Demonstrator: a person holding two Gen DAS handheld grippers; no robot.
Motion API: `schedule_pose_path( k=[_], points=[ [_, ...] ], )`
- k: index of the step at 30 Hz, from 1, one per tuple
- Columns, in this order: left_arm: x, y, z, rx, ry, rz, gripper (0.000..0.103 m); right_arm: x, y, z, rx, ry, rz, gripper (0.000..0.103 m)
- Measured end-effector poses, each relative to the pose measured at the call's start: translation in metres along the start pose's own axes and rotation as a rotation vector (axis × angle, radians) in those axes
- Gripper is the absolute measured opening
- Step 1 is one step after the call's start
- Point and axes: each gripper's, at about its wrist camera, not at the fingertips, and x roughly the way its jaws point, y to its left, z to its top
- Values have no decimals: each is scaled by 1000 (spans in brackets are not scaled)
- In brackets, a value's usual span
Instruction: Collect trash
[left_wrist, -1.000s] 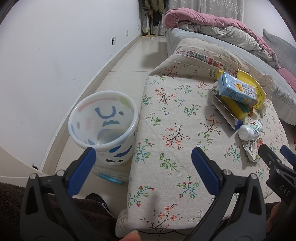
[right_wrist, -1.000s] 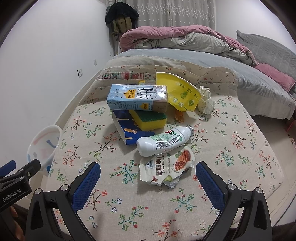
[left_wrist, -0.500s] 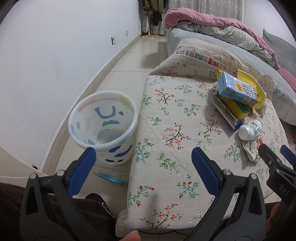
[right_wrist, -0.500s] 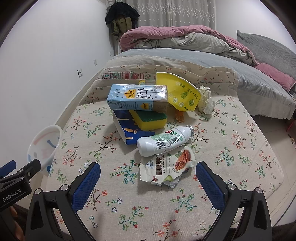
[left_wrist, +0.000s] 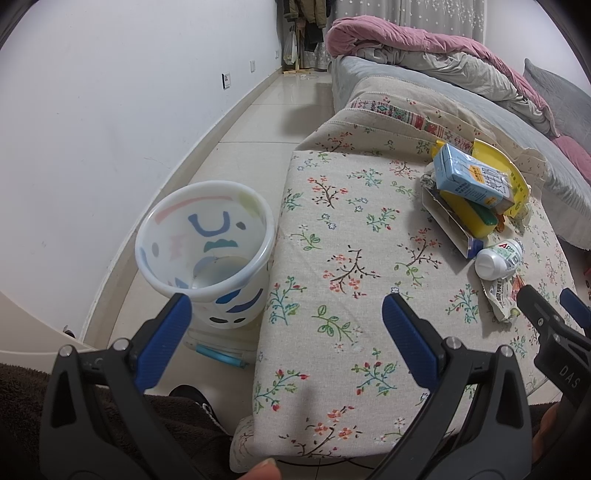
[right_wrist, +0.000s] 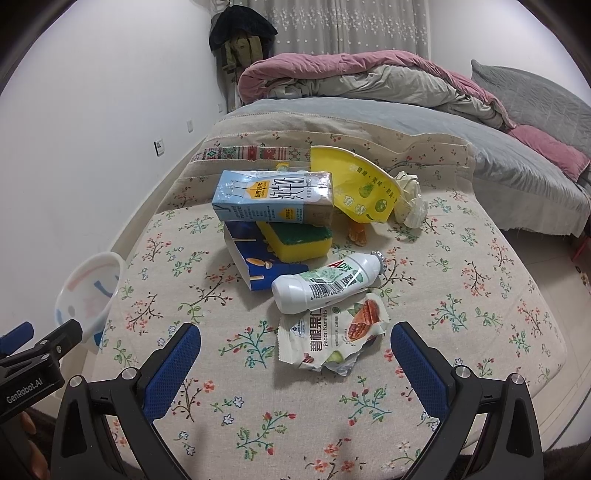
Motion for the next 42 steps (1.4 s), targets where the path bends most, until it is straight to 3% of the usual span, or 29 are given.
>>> schedule_pose_path(
  k=[10, 24, 32, 37, 42],
  points=[
    [2, 0, 1, -7, 11, -6, 102, 7, -10, 1, 22, 17, -6, 103],
    [23, 10, 3, -25, 63, -52, 102, 51, -39, -6, 86, 135, -4, 103],
    [33, 8, 1, -5, 86, -56, 102, 76, -33, -2, 61, 185, -4, 103],
    [37, 5, -1, 12, 103, -56, 102, 92, -30, -1, 21, 201, -49, 103],
    [42, 2, -2, 19, 118, -84, 102, 98, -33, -1, 8, 197, -68, 95]
  ],
)
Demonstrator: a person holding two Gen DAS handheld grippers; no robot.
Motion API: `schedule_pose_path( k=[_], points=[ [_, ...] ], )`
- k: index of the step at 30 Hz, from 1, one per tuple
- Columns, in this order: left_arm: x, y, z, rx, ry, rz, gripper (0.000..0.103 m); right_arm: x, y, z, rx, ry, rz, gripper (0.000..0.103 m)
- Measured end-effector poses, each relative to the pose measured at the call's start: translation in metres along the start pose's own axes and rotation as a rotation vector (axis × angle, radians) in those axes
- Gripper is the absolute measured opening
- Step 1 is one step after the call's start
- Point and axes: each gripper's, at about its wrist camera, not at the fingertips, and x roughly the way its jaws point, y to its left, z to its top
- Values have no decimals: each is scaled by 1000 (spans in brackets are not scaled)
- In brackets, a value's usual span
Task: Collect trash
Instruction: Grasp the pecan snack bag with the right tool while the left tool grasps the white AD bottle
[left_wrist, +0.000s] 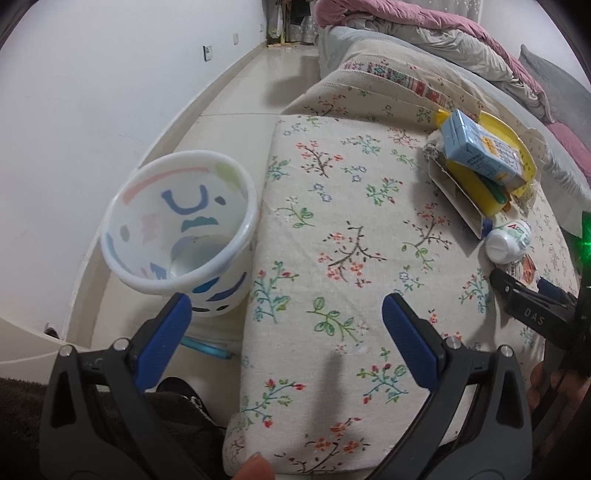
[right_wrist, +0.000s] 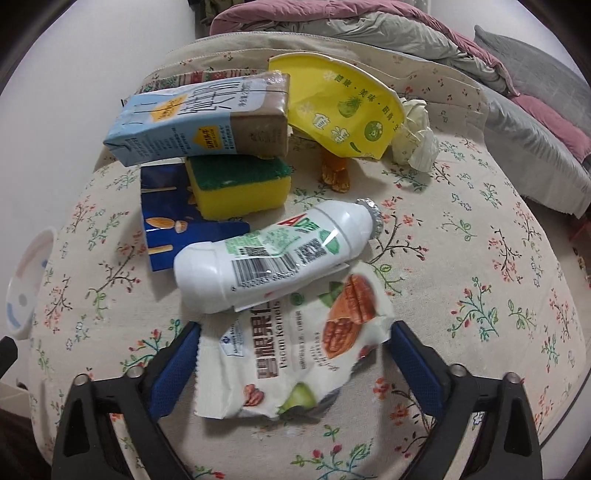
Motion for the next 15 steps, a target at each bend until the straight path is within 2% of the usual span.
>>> schedule_pose_path(
  k=[5, 10, 15],
  points=[
    [4, -6, 2, 3, 22, -68, 102, -7, -8, -1, 11, -15, 24, 80],
    [9, -20, 7, 26, 43, -134, 102, -19, -25, -4, 29, -24, 3, 76],
    [9, -54, 16, 119, 39, -202, 102, -31, -50, -8, 76, -39, -49, 75]
  ],
)
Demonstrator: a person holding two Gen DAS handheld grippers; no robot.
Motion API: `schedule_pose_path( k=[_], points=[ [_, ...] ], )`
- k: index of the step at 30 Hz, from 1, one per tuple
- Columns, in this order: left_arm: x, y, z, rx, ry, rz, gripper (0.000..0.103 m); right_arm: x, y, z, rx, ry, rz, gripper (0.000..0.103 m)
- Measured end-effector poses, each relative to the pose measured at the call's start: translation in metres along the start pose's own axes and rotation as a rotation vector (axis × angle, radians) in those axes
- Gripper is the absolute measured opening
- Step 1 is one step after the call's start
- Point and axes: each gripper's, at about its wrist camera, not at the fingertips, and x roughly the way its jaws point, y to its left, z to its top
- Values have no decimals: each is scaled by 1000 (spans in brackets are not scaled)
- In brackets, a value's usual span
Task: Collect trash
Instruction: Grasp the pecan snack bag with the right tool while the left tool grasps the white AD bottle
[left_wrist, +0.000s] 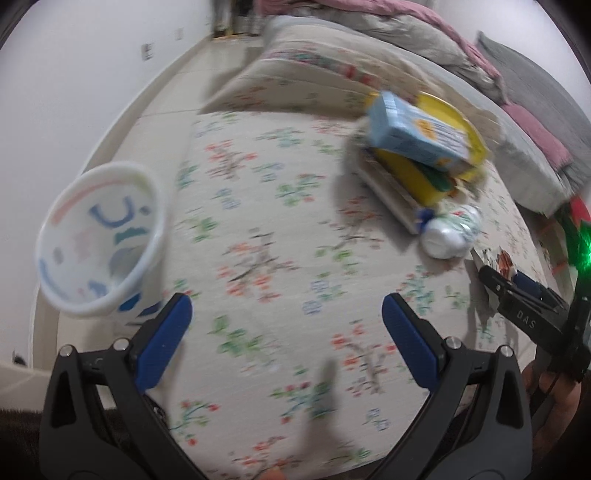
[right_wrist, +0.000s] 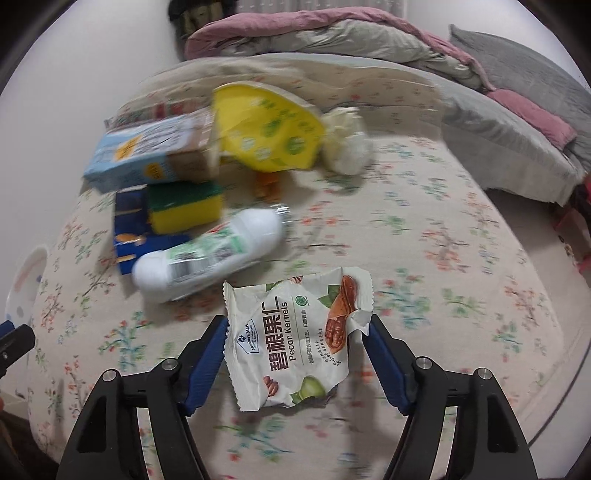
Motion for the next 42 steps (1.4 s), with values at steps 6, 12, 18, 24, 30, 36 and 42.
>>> schedule_pose_path(
  k=[6, 12, 18, 24, 30, 36, 42],
  points=[
    [8, -54, 22, 174, 6, -78, 99, -9, -41, 5, 103, -16, -18, 75],
    [25, -104, 43, 366, 30, -156, 84, -17, -63, 4, 170, -31, -16, 75],
    [52, -137, 54, 482, 101, -220, 72, -16, -80, 1, 222, -27, -10, 75],
    [76, -159, 56, 555, 166, -217, 66, -17, -91, 3, 273, -38, 9, 75],
    [87, -171, 56, 586, 181, -218, 65, -13, -95, 2, 301, -27, 20, 75],
    [86, -177, 50, 610, 161, -194, 54, -13, -95, 1, 303, -24, 22, 75],
    [82, -169, 47, 600, 149, -203, 49, -12, -94, 1, 301, -23, 21, 75]
  ],
)
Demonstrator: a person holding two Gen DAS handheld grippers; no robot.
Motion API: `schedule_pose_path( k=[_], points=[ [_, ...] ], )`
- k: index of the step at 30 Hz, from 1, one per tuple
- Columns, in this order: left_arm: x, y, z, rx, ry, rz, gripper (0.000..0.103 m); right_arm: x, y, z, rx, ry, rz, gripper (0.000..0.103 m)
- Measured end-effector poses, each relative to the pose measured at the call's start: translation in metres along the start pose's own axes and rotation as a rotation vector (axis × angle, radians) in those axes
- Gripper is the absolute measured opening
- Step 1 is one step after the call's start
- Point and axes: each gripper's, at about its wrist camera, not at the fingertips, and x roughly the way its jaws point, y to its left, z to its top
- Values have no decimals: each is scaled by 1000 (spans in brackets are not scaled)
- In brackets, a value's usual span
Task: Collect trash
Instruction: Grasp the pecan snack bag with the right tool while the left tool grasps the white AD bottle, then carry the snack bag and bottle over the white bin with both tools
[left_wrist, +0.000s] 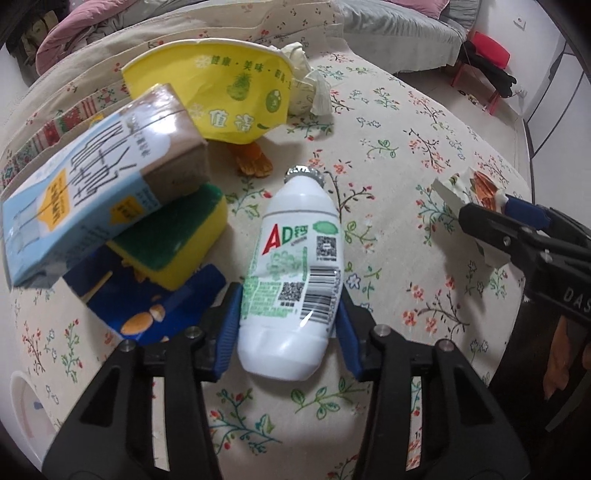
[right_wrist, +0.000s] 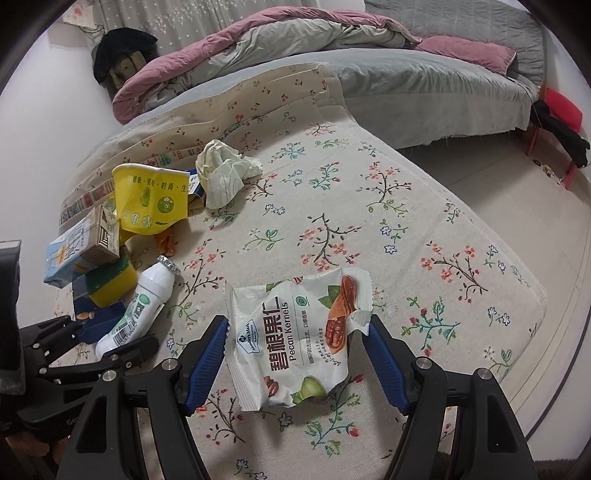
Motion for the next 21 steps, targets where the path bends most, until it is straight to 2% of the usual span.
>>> schedule_pose_path(
  k=[5, 12, 21],
  points=[
    [-11, 4, -5, -43, -38, -36, 45, -4, 3, 0, -13, -11, 1, 75],
    [-48, 19, -27, -121, -103, -62, 45, -12, 20, -3, -54, -24, 29, 75],
    [-87, 56, -66, -302, -178, -20, 45, -20, 69, -10, -149, -19, 106, 75]
  ],
)
